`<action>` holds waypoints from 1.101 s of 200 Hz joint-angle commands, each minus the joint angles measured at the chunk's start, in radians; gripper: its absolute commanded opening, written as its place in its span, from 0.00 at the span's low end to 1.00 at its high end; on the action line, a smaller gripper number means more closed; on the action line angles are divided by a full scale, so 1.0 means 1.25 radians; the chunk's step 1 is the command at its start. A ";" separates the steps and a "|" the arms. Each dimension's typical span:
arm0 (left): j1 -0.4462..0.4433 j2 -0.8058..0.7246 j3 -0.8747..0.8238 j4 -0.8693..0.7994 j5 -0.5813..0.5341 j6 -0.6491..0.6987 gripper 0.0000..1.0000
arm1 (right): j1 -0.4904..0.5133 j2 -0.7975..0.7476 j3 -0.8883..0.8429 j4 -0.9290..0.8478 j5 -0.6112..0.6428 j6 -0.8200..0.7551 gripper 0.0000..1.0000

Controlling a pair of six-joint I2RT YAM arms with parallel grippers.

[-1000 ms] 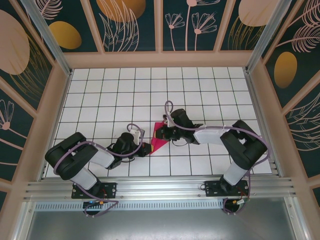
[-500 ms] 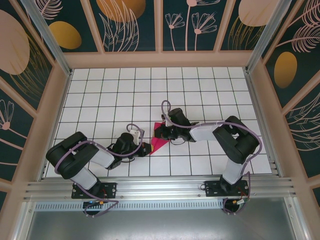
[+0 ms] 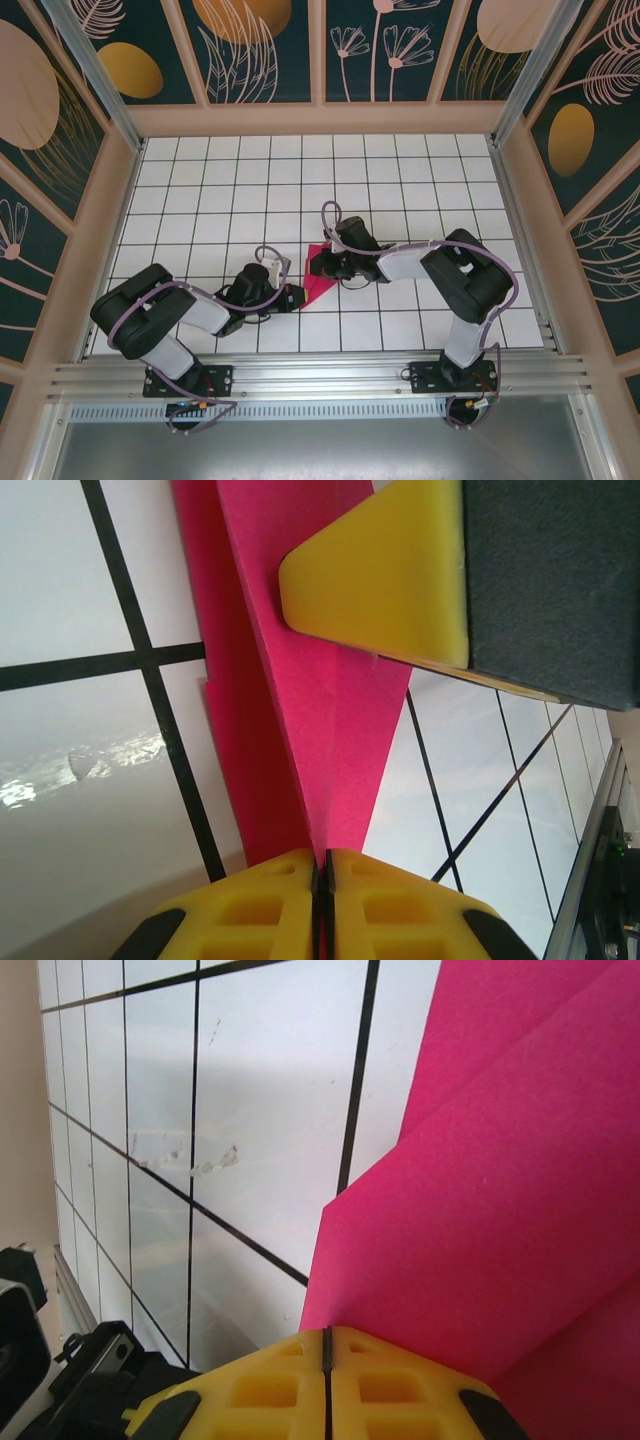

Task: Fold a paper plane with a square sheet of paper (pick it up from the middle)
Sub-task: Fourth fold the wing at the center of the table.

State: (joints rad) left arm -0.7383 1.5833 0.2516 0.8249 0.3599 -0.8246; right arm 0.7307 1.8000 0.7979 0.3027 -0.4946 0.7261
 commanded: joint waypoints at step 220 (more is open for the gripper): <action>0.005 0.005 0.001 -0.043 0.002 0.019 0.00 | -0.011 0.035 0.058 -0.041 -0.003 -0.044 0.10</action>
State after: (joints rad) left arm -0.7383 1.5764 0.2619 0.7841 0.3592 -0.8093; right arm 0.7254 1.8107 0.8227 0.2802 -0.4774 0.7074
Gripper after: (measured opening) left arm 0.048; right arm 0.099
